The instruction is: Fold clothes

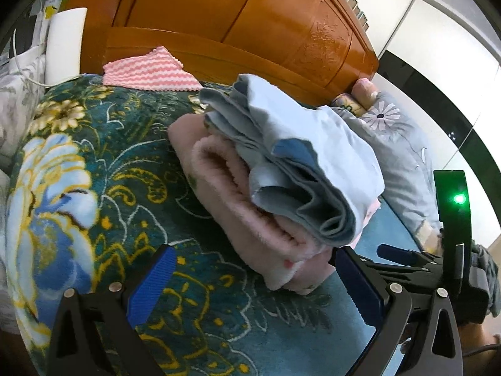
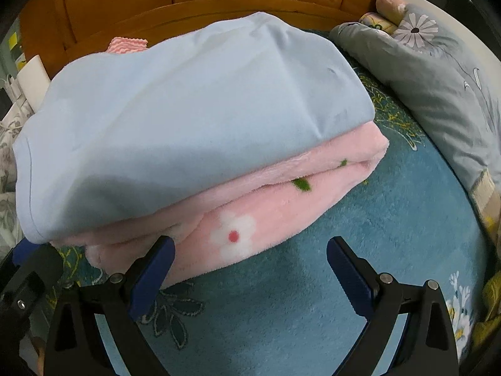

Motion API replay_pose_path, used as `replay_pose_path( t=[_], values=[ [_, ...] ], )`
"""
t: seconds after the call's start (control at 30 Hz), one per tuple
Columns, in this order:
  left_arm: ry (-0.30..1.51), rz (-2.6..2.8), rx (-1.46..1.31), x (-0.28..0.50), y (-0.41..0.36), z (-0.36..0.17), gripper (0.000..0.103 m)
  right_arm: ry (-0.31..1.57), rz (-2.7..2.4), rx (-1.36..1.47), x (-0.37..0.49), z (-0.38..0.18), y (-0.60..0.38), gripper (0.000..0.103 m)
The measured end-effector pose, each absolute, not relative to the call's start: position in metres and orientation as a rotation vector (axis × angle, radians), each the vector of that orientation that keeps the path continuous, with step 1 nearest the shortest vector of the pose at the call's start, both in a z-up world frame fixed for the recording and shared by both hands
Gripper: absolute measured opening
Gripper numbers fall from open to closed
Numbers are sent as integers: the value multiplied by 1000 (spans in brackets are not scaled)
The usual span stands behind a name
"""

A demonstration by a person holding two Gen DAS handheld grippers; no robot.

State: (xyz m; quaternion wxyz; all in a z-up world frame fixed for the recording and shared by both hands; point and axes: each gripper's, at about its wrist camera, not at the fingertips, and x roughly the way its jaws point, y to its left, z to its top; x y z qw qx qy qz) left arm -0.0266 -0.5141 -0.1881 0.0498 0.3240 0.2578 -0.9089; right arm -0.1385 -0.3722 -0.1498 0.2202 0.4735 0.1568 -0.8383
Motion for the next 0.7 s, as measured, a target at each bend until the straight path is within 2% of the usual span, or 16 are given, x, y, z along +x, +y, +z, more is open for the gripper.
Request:
replay_pose_path(
  t=[0.7],
  values=[
    [732, -2730, 965, -26, -516, -196, 103, 439, -2334, 1304, -135, -134, -376, 98]
  ],
)
